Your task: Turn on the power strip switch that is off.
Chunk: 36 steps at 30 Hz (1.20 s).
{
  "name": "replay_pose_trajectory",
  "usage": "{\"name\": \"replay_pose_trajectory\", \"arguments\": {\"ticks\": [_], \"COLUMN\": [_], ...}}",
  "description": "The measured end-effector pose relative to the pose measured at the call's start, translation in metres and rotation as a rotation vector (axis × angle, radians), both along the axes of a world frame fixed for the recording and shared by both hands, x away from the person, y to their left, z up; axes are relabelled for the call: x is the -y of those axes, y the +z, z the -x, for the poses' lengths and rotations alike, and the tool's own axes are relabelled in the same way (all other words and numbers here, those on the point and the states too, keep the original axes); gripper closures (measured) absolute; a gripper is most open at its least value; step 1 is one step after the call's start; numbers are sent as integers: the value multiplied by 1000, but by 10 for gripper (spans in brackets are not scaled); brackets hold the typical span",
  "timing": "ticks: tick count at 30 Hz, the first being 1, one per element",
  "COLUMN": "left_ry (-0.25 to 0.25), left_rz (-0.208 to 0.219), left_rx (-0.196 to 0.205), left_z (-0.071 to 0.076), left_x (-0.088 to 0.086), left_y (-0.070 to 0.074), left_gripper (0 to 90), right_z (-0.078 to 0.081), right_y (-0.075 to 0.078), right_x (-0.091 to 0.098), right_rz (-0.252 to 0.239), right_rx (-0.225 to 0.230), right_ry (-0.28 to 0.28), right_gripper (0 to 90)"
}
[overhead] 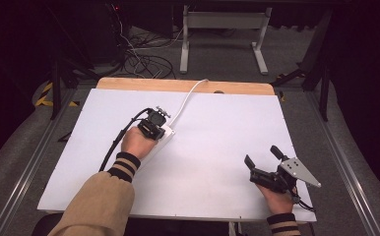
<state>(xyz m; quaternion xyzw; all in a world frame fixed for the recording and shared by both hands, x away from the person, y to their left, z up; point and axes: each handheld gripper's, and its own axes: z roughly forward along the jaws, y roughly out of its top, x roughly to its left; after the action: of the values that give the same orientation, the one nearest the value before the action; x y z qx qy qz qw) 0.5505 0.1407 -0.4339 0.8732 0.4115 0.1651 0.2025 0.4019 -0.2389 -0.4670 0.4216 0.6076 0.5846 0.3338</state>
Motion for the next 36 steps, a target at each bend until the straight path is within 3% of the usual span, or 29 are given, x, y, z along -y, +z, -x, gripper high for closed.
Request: {"name": "replay_pose_trajectory", "arguments": {"ticks": [10,18,25,36], "left_ry": [28,35,22,37], "left_rz": [52,62,106,87], "left_rx": [23,47,40,58], "left_z": [4,8,10,11], "left_x": [-5,-8,-10,-7], "left_y": [-4,-7,-7,-9], "left_gripper": [900,900,900,900], "right_z": [0,0,-1,0], "right_y": [1,1,1,1], "right_x": [0,0,-1,0], "right_rz": [4,0,3,-2], "right_rx": [-3,-8,-11,-7], "right_ry": [-3,-4,-8,-9], "right_gripper": [20,21,21,21]}}
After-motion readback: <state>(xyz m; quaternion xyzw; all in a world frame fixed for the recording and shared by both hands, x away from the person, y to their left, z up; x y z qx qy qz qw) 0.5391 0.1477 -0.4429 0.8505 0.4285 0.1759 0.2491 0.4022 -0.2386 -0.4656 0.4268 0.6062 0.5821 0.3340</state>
